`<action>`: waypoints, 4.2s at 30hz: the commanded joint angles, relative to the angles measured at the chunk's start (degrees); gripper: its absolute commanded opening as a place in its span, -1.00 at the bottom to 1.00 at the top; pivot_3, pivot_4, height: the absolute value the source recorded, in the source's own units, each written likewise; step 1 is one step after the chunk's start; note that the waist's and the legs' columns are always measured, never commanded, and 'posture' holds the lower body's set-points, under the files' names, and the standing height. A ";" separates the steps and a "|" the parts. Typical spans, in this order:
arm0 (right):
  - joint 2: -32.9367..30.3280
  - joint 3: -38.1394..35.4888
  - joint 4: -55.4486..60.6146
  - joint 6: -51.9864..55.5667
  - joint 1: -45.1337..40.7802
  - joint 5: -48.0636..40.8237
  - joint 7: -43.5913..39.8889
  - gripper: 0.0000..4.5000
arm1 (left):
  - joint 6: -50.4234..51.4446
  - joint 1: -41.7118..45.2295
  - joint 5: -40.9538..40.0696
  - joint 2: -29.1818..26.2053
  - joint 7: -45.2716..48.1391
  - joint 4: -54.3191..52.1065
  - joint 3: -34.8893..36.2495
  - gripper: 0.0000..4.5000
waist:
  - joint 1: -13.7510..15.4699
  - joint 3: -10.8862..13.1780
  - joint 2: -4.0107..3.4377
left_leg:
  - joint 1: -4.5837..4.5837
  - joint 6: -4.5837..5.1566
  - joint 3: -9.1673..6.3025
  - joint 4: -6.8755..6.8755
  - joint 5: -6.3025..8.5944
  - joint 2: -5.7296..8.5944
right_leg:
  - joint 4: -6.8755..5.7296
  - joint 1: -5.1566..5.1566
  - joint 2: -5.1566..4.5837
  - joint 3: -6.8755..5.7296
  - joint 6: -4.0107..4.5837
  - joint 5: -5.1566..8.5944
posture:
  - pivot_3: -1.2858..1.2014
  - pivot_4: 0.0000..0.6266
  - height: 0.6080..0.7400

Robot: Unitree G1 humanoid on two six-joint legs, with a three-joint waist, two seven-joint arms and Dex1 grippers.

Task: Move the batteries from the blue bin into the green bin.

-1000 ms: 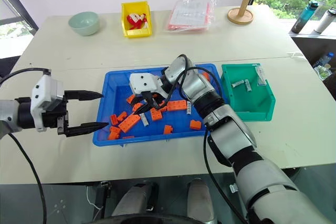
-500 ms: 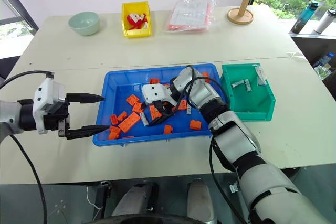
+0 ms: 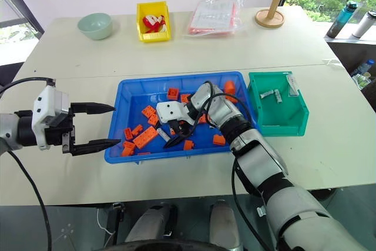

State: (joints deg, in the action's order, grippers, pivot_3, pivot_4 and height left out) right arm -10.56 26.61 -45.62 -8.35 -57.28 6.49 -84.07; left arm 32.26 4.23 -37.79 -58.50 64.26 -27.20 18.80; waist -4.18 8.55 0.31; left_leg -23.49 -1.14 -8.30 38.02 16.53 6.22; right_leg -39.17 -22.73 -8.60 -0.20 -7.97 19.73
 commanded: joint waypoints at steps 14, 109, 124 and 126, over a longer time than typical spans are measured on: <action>-8.58 -9.77 24.48 16.92 -0.17 -9.58 0.09 -0.03 | -1.23 3.72 0.53 -0.35 0.42 1.66 -1.35 1.00 | 0.13 0.00 0.00 | -0.01 0.00 0.00 0.01 0.00 0.00 | -0.01 0.00 -0.02 0.00 0.00 0.00 | 0.03 -0.52 0.67; -4.12 -8.59 -7.28 5.94 -12.74 -1.82 8.22 -0.11 | -2.41 7.38 2.47 1.98 -1.34 3.50 -2.76 1.00 | -0.17 0.05 0.02 | -0.01 0.02 0.09 0.06 0.01 -0.03 | 0.01 -0.02 -0.02 -0.01 0.00 0.00 | 0.03 -0.52 0.67; 2.57 -7.69 -18.87 -2.78 -15.49 2.82 16.69 0.12 | -3.14 7.01 2.65 1.77 -1.69 3.90 -2.38 1.00 | -0.95 0.05 0.01 | 0.00 0.02 0.07 0.06 0.01 -0.03 | -0.05 -0.06 -0.01 -0.01 0.00 0.00 | 0.03 -0.52 0.67; 2.86 -7.22 -19.63 -3.59 -15.03 3.76 17.07 0.12 | -2.96 6.54 2.50 1.62 -1.78 3.57 -1.81 1.00 | -1.42 0.05 0.01 | 0.00 0.01 0.05 0.06 0.01 -0.03 | -0.06 -0.06 -0.01 -0.01 0.00 0.00 | 0.03 -0.52 0.67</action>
State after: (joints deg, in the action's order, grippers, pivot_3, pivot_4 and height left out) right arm -8.27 19.27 -65.35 -10.53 -71.80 9.77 -67.57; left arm 29.67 10.94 -34.91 -56.22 62.78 -22.26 14.48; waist -5.60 8.60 0.32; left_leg -23.49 -1.13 -8.26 38.08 16.53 6.20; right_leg -39.24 -22.79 -8.60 -0.20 -7.97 19.73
